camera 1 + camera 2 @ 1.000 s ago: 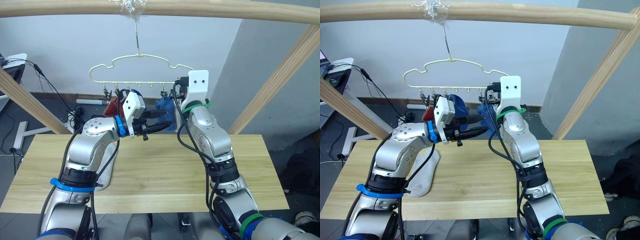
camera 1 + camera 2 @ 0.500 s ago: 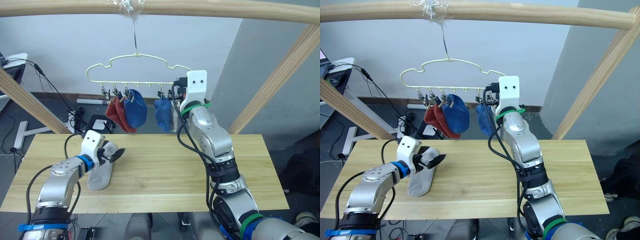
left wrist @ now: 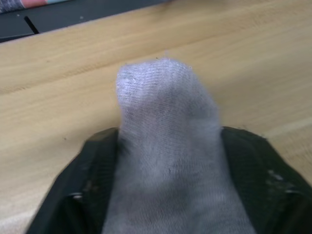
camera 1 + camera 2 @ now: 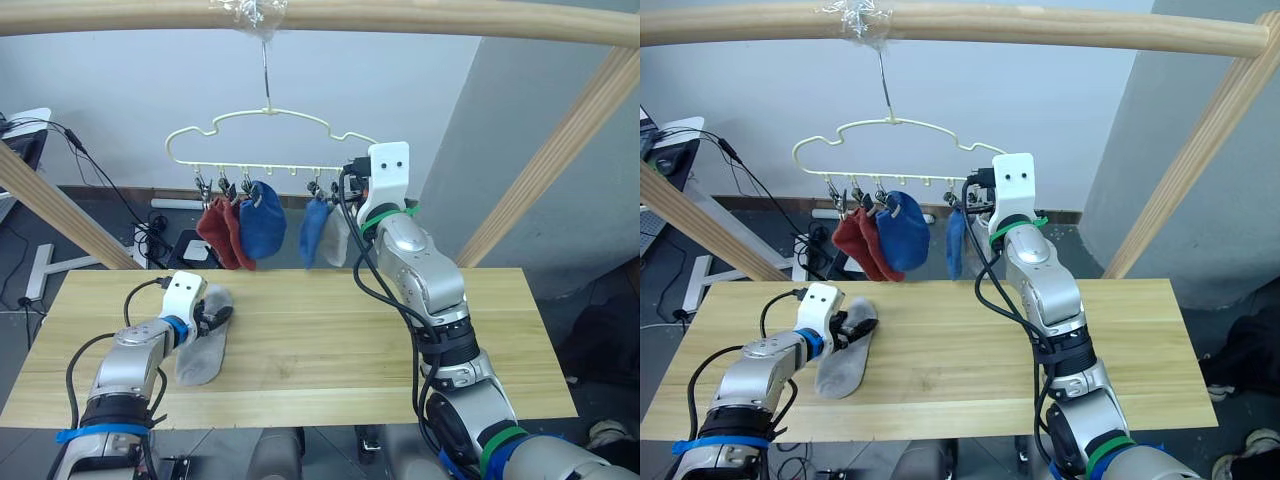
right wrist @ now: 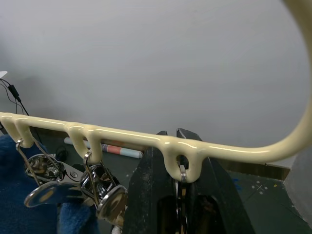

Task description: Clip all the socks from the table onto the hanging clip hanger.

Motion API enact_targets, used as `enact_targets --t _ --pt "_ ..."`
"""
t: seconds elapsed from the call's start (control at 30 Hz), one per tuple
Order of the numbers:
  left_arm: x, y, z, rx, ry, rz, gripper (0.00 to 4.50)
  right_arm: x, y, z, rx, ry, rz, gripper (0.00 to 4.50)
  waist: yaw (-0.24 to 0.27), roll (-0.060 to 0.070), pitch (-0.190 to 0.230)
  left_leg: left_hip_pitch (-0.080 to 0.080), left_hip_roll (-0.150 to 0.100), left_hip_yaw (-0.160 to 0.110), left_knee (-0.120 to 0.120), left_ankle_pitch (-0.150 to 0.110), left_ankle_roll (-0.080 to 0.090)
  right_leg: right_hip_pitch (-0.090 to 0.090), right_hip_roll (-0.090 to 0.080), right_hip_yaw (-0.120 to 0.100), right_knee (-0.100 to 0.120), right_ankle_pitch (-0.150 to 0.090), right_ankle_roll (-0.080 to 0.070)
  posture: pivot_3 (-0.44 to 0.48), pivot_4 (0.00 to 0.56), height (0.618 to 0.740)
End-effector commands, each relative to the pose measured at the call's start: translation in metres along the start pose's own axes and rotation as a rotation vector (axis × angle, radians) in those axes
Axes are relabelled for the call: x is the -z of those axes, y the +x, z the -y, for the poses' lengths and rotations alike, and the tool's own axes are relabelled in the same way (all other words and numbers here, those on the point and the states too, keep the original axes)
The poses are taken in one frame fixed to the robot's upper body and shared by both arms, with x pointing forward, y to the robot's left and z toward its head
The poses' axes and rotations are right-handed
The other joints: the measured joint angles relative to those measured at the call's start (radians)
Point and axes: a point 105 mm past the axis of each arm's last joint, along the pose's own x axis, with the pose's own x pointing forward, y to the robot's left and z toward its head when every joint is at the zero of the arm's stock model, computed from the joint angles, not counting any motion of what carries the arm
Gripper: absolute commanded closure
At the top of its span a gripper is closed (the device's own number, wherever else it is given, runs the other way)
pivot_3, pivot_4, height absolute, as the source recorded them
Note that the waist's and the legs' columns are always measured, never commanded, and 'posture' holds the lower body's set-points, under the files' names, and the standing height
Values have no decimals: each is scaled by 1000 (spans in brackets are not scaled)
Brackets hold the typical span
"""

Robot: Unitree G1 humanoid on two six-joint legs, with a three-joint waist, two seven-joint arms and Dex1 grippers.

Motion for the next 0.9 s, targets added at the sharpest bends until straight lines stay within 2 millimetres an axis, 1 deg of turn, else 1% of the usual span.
enact_targets --t 0.03,0.1,0.17,0.2,0.23,0.27,0.3,0.37,0.43,0.5,0.53,0.6,0.63,0.67,0.77,0.83,0.9 --pt "0 0 10 56 13 1 2301 -32 -6 -21 -62 38 113 4500 0 0 0 0 0 0 0 0 0 0 0 0 0 0 0 -41 259 692" --pt "-5 2 15 81 30 19 2950 -32 -6 -21 -62 39 114 4500 0 0 0 0 0 0 0 0 0 0 0 0 0 0 0 -43 259 692" --pt "-11 3 21 111 55 40 3498 -32 -6 -21 -61 39 115 4500 0 0 0 0 0 0 0 0 0 0 0 0 0 0 0 -43 259 692" --pt "-20 5 34 167 87 73 3803 -32 -6 -20 -58 40 115 4500 0 0 0 0 0 0 0 0 0 0 0 0 0 0 0 -47 259 692" --pt "-36 8 56 264 145 130 4118 -32 -6 -20 -55 40 115 4500 3 0 0 0 0 0 0 0 0 0 0 0 0 0 0 -47 259 692" --pt "-46 8 73 334 186 170 4477 -33 -5 -19 -52 40 116 4500 3 0 0 -1 0 0 0 0 0 0 0 0 0 0 0 -49 260 692" --pt "-52 8 82 376 210 193 4477 -33 -5 -19 -51 40 116 4500 5 0 0 -1 -1 0 0 0 0 0 0 0 0 0 0 -49 260 692" --pt "-82 4 124 539 216 304 4477 -33 -5 -19 -49 41 116 4500 9 0 0 -2 -1 0 0 0 0 0 -1 0 -1 0 0 -49 260 692" --pt "-102 -2 152 650 216 369 4477 -33 -5 -19 -48 42 116 4500 10 0 0 -2 -1 1 1 0 0 0 -1 0 -1 0 0 -57 259 692" --pt "-122 -9 187 783 253 431 4477 -33 -5 -18 -44 43 117 4500 6 0 0 -2 -1 1 1 0 0 0 -1 1 -2 0 0 -62 260 692" --pt "-129 -13 200 832 266 453 4477 -34 -5 -18 -43 44 117 4500 3 0 0 -2 -1 2 0 0 0 0 -1 1 -1 0 0 -62 260 692" --pt "-147 -13 218 862 275 511 4477 -34 -5 -17 -41 43 118 4500 -1 0 0 -2 -1 2 0 0 0 0 -1 1 -1 0 0 -62 260 692" --pt "-152 -11 223 862 276 529 4477 -34 -5 -17 -41 43 118 4500 -1 0 0 -1 -1 2 0 0 0 0 -1 1 -1 0 0 -66 257 692" --pt "-163 -6 225 830 290 565 4477 -34 -4 -18 -41 43 119 4500 -2 0 0 -1 -1 2 0 0 0 0 0 1 -1 0 0 -72 256 692" --pt "-188 8 226 722 341 661 4477 -35 -5 -17 -36 44 123 4500 -1 0 0 -1 -1 2 0 0 0 1 0 1 -1 0 0 -72 256 692" --pt "-198 15 225 658 393 720 4477 -36 -5 -16 -32 43 123 4500 -1 0 0 -1 -1 2 1 0 0 1 0 1 -1 -2 4 -83 253 692" --pt "-201 16 224 637 442 758 4477 -36 -5 -16 -30 44 124 4500 -2 0 0 -1 -1 3 1 0 1 1 0 1 -1 -2 3 -89 251 692"
